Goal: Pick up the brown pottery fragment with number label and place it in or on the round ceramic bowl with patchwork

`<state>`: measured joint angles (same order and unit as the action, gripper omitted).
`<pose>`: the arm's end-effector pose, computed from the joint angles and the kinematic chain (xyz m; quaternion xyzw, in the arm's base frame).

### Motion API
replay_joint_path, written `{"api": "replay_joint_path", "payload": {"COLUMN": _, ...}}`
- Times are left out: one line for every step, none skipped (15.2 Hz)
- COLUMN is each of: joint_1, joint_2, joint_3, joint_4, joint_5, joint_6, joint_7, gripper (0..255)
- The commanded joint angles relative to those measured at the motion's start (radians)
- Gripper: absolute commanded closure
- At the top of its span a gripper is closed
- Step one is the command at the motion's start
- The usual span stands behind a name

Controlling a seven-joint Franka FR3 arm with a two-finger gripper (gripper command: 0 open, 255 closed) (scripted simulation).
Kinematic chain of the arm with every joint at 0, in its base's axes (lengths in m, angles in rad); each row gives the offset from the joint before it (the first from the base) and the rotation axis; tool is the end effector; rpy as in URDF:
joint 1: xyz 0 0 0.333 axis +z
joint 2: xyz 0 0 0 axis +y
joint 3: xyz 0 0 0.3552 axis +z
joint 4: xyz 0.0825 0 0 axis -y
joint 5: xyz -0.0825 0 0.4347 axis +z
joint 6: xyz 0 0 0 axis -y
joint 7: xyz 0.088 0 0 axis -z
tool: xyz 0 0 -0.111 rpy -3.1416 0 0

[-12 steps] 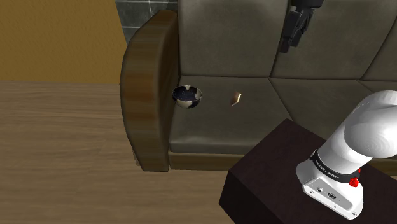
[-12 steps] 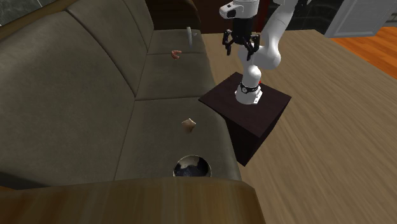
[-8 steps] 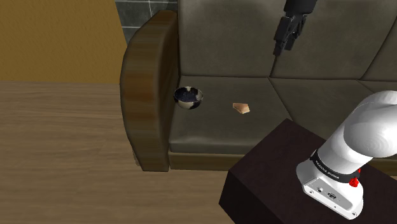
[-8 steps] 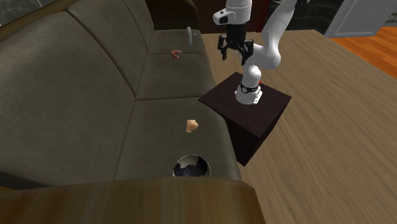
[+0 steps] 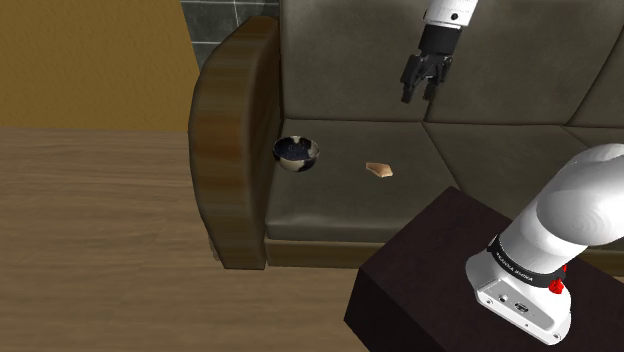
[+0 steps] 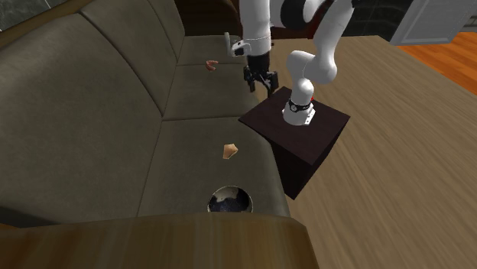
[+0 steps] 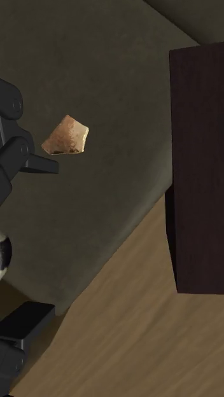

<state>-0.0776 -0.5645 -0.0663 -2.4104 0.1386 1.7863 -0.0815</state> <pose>0.3993 -0.0480 0.5232 -0.9950 0.0423 0.0212 0.0876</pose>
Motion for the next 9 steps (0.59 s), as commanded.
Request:
{"api": "replay_joint_path", "payload": {"joint_1": -0.005, "joint_2": 0.07, "joint_3": -0.014, "joint_4": -0.003, "joint_5": 0.026, "joint_6": 0.069, "joint_7": 0.007, "gripper": 0}}
{"api": "replay_joint_path", "payload": {"joint_1": -0.009, "joint_2": 0.101, "joint_3": -0.024, "joint_4": -0.003, "joint_5": 0.038, "joint_6": 0.098, "joint_7": 0.005, "gripper": 0}}
{"api": "replay_joint_path", "payload": {"joint_1": -0.012, "joint_2": 0.134, "joint_3": -0.034, "joint_4": -0.002, "joint_5": 0.052, "joint_6": 0.126, "joint_7": 0.003, "gripper": 0}}
{"api": "replay_joint_path", "payload": {"joint_1": -0.015, "joint_2": 0.167, "joint_3": -0.044, "joint_4": 0.0, "joint_5": 0.066, "joint_6": 0.154, "joint_7": 0.0, "gripper": 0}}
{"api": "replay_joint_path", "payload": {"joint_1": -0.017, "joint_2": 0.201, "joint_3": -0.055, "joint_4": 0.003, "joint_5": 0.082, "joint_6": 0.181, "joint_7": -0.004, "gripper": 0}}
{"api": "replay_joint_path", "payload": {"joint_1": -0.019, "joint_2": 0.236, "joint_3": -0.065, "joint_4": 0.007, "joint_5": 0.098, "joint_6": 0.206, "joint_7": -0.009, "gripper": 0}}
{"api": "replay_joint_path", "payload": {"joint_1": -0.021, "joint_2": 0.271, "joint_3": -0.075, "joint_4": 0.013, "joint_5": 0.117, "joint_6": 0.231, "joint_7": -0.015, "gripper": 0}}
{"api": "replay_joint_path", "payload": {"joint_1": -0.023, "joint_2": 0.306, "joint_3": -0.085, "joint_4": 0.019, "joint_5": 0.136, "joint_6": 0.255, "joint_7": -0.022, "gripper": 0}}
{"api": "replay_joint_path", "payload": {"joint_1": -0.024, "joint_2": 0.343, "joint_3": -0.094, "joint_4": 0.027, "joint_5": 0.157, "joint_6": 0.278, "joint_7": -0.031, "gripper": 0}}
